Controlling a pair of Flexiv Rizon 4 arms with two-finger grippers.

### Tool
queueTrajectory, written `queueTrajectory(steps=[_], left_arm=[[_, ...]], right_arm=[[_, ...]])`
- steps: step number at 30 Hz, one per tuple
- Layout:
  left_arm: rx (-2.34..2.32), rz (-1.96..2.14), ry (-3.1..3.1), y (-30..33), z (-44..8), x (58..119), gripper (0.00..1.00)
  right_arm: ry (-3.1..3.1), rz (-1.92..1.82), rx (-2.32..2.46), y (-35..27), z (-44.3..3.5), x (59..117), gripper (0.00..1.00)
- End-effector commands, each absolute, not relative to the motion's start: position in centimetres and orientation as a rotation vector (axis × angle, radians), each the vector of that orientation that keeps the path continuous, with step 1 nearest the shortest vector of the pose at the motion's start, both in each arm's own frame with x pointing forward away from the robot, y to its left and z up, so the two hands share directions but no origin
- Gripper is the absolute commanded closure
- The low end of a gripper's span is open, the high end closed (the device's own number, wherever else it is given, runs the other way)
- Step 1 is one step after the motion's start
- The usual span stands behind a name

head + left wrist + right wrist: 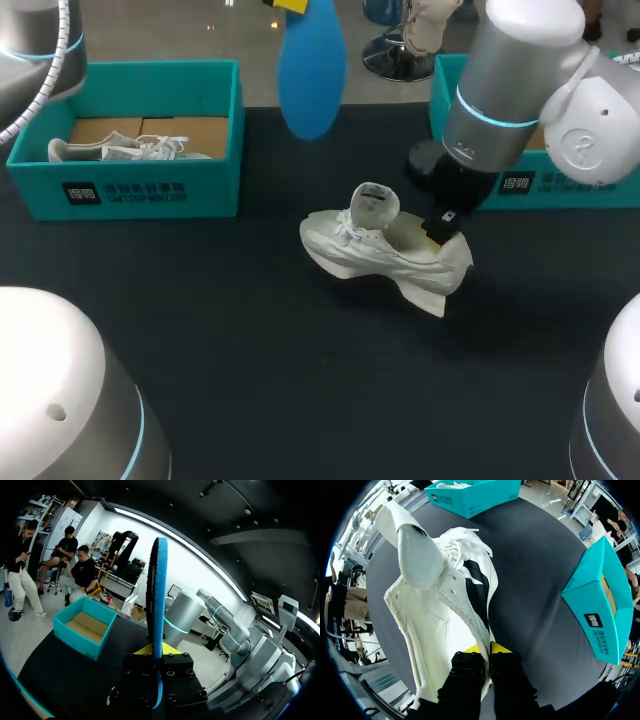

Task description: Take the shoe out of the shoebox, open the shoe tongue, remove and reinsert the insole, then place the shoe into the shoebox

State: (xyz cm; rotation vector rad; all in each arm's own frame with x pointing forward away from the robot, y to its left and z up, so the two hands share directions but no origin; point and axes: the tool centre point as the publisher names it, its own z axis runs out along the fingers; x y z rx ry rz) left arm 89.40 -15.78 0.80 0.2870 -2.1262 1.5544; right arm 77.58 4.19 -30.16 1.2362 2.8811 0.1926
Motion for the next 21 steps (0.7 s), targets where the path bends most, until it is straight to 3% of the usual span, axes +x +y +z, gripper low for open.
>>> queueTrajectory(steps=[1, 21], left_arm=[[0.284, 1.553, -2.126, -15.74, 0.79, 89.48, 1.00], [0.284, 1.553, -2.126, -15.74, 0.79, 89.48, 1.00]], right_arm=[[2.145, 0.071, 2.324, 3.88, -29.93, 76.79, 1.00], [2.138, 0.169, 2.290, 4.33, -29.48, 76.62, 1.00]])
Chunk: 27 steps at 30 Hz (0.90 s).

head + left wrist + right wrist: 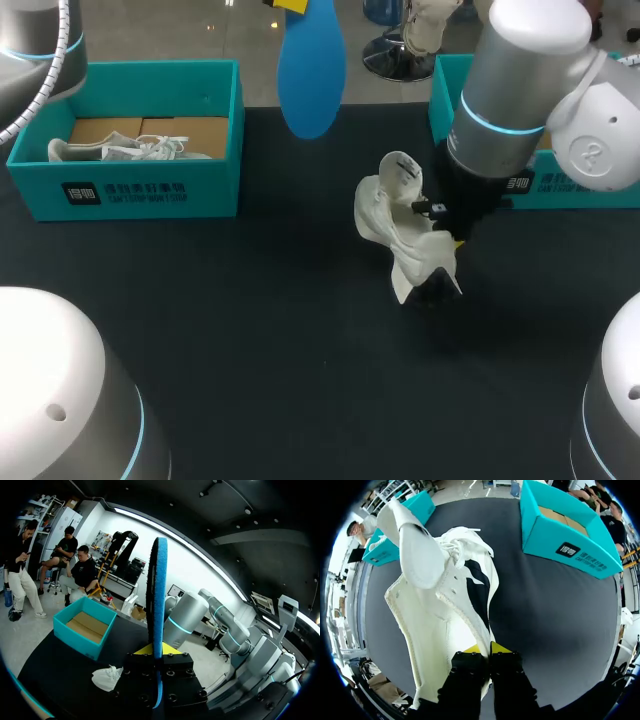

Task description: Take the shoe out of the shoebox, open the shoe tongue, remove and reinsert the insole, then place the shoe into the shoebox

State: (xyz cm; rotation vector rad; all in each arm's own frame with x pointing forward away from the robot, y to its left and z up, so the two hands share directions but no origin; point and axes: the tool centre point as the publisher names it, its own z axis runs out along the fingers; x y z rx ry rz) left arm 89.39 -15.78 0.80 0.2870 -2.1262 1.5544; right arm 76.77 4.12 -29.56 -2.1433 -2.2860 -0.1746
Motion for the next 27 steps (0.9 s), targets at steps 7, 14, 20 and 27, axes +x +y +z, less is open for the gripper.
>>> queueTrajectory(steps=[7, 14, 20, 27], left_arm=[[0.284, 1.553, -2.126, -15.7, 0.8, 89.5, 1.00], [0.284, 1.553, -2.126, -15.7, 0.8, 89.5, 1.00], [0.284, 1.553, -2.126, -15.7, 0.8, 89.5, 1.00], [0.284, 1.553, -2.126, -15.7, 0.8, 89.5, 1.00]], right_arm=[[-2.038, -0.332, -2.427, 5.1, -29.0, 76.1, 1.00], [-2.029, -0.346, -2.424, 6.4, -29.2, 75.0, 1.00], [-2.030, -0.339, -2.409, 6.9, -29.5, 74.4, 1.00], [-2.050, -0.324, -2.399, 7.3, -29.7, 73.9, 1.00]])
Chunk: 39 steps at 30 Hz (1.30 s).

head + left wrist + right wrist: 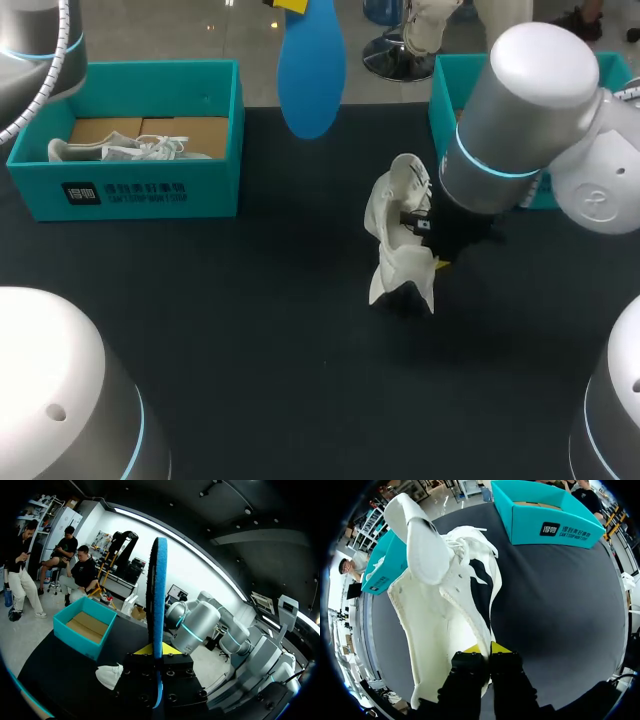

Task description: Take the shoe out of the shoebox, open the shoe tongue, remove and reinsert the insole, then place the shoe into the shoebox

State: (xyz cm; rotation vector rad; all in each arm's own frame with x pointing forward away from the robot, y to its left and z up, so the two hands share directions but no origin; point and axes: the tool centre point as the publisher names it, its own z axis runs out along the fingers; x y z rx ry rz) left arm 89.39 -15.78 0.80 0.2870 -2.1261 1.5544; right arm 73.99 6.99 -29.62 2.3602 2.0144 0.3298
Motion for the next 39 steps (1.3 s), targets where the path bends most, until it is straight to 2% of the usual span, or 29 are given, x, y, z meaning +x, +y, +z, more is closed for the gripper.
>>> queueTrajectory(steps=[1, 9, 29, 39], left_arm=[[0.284, 1.553, -2.126, -15.7, 0.8, 89.5, 1.00], [0.284, 1.553, -2.126, -15.7, 0.8, 89.5, 1.00], [0.284, 1.553, -2.126, -15.7, 0.8, 89.5, 1.00], [0.284, 1.553, -2.126, -15.7, 0.8, 89.5, 1.00]], right_arm=[[2.012, 0.319, 2.352, 7.3, -29.6, 73.7, 1.00], [1.992, 0.376, 2.304, 8.6, -30.3, 72.1, 1.00], [1.975, 0.292, 2.325, 10.5, -37.3, 68.7, 1.00], [1.987, 0.266, 2.320, 10.8, -37.9, 68.1, 1.00]])
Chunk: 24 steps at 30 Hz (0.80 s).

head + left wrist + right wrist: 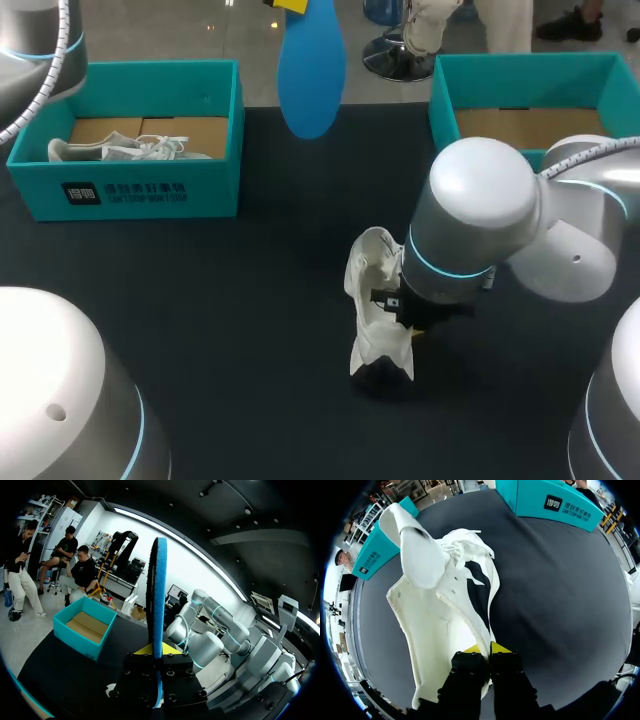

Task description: Take the shoe out of the shoebox, open the shoe tongue, remove and reinsert the insole, then place the shoe into the shoebox

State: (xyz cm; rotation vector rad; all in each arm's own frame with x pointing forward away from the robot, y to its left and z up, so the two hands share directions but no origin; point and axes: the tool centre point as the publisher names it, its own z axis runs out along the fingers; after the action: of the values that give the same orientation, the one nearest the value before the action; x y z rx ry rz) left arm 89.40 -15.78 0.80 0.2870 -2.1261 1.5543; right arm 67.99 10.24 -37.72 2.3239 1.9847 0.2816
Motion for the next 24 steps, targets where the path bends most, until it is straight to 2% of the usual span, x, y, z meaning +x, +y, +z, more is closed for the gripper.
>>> queueTrajectory(steps=[1, 2, 3, 4, 5, 6, 7, 8, 24], left_arm=[[0.284, 1.553, -2.126, -15.7, 0.8, 89.5, 1.00], [0.284, 1.553, -2.126, -15.7, 0.8, 89.5, 1.00], [0.284, 1.553, -2.126, -15.7, 0.8, 89.5, 1.00], [0.284, 1.553, -2.126, -15.7, 0.8, 89.5, 1.00], [0.284, 1.553, -2.126, -15.7, 0.8, 89.5, 1.00], [0.284, 1.553, -2.126, -15.7, 0.8, 89.5, 1.00], [0.284, 1.553, -2.126, -15.7, 0.8, 89.5, 1.00], [0.284, 1.553, -2.126, -15.7, 0.8, 89.5, 1.00], [0.284, 1.553, -2.126, -15.7, 0.8, 89.5, 1.00]], right_arm=[[1.983, 0.263, 2.320, 10.8, -37.8, 68.0, 1.00], [1.976, 0.273, 2.337, 10.7, -37.7, 68.0, 1.00], [1.976, 0.266, 2.337, 10.7, -37.6, 68.0, 0.90], [1.974, 0.262, 2.337, 10.6, -37.5, 67.9, 0.65], [1.976, 0.264, 2.346, 10.6, -37.3, 67.8, 0.55], [1.986, 0.254, 2.354, 10.6, -37.1, 67.8, 0.36], [1.986, 0.245, 2.347, 10.6, -36.9, 67.7, 0.02], [1.978, 0.255, 2.347, 10.6, -36.5, 67.6, 0.00], [1.998, 0.113, 2.539, 10.5, -30.4, 67.8, 0.00]])
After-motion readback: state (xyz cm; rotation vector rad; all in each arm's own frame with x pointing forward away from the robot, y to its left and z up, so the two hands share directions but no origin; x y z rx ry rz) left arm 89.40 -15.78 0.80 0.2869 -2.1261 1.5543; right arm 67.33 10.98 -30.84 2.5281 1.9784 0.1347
